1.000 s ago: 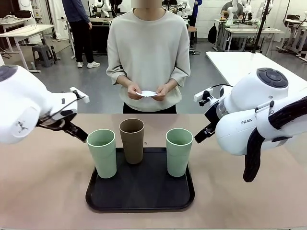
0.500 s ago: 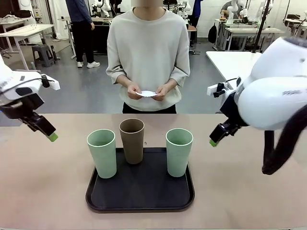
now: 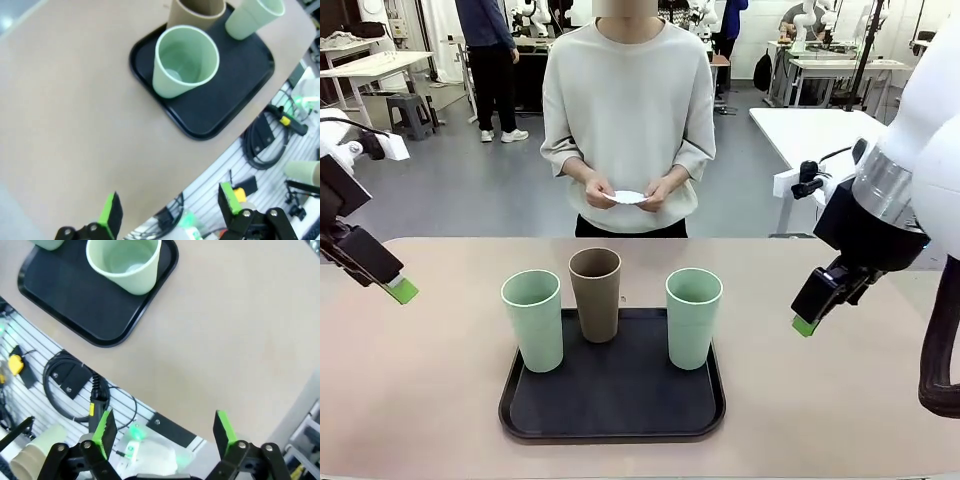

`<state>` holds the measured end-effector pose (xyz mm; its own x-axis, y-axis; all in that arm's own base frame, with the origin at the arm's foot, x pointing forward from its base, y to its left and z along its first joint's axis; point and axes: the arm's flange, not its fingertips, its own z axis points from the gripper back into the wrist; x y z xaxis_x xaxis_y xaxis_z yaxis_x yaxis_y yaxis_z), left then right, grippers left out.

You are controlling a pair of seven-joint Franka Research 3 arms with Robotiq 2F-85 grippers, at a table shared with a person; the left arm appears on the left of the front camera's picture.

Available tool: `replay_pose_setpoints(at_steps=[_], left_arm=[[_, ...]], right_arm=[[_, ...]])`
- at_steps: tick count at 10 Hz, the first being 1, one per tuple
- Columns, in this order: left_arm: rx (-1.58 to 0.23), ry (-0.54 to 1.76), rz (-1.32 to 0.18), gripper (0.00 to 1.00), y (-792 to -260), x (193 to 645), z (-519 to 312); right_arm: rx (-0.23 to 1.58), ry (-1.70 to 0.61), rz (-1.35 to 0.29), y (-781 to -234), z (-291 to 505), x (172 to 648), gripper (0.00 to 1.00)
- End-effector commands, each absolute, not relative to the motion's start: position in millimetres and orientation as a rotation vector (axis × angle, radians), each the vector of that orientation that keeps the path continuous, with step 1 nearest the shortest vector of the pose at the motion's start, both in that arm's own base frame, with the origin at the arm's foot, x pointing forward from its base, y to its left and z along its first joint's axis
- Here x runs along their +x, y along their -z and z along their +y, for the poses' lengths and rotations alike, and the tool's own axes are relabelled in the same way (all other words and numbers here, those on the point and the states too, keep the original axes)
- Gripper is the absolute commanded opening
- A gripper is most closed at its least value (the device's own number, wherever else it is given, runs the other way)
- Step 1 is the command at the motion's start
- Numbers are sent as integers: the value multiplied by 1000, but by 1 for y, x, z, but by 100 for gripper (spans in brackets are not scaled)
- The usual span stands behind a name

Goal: Place coasters on the table and set cups on them.
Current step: Pick up one Reusable plastic cup and place it on a coaster set by the human.

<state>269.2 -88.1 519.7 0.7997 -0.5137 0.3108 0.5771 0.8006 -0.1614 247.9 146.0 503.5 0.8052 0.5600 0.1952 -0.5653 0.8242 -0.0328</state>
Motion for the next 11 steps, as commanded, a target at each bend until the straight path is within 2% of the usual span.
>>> replay_pose_setpoints(at_steps=[1, 4, 6, 7, 9, 11], left_arm=[[-258, 627, -262, 100, -511, 283, -86], [-251, 613, -249, 100, -512, 277, -89], [-731, 419, -299, 100, -505, 288, -52], [-942, 303, -290, 100, -494, 290, -30], [-1157, 145, -261, 100, -461, 297, 8], [-1214, 30, -196, 100, -431, 295, 53]], right_arm=[[50, -618, -197, -488, 145, 272, 100], [35, -606, -192, -492, 147, 264, 100], [579, -361, -199, -489, 77, 293, 100], [770, -238, -174, -477, 44, 298, 100], [966, -87, -166, -457, -18, 297, 100], [1070, -28, -97, -444, -60, 280, 100]])
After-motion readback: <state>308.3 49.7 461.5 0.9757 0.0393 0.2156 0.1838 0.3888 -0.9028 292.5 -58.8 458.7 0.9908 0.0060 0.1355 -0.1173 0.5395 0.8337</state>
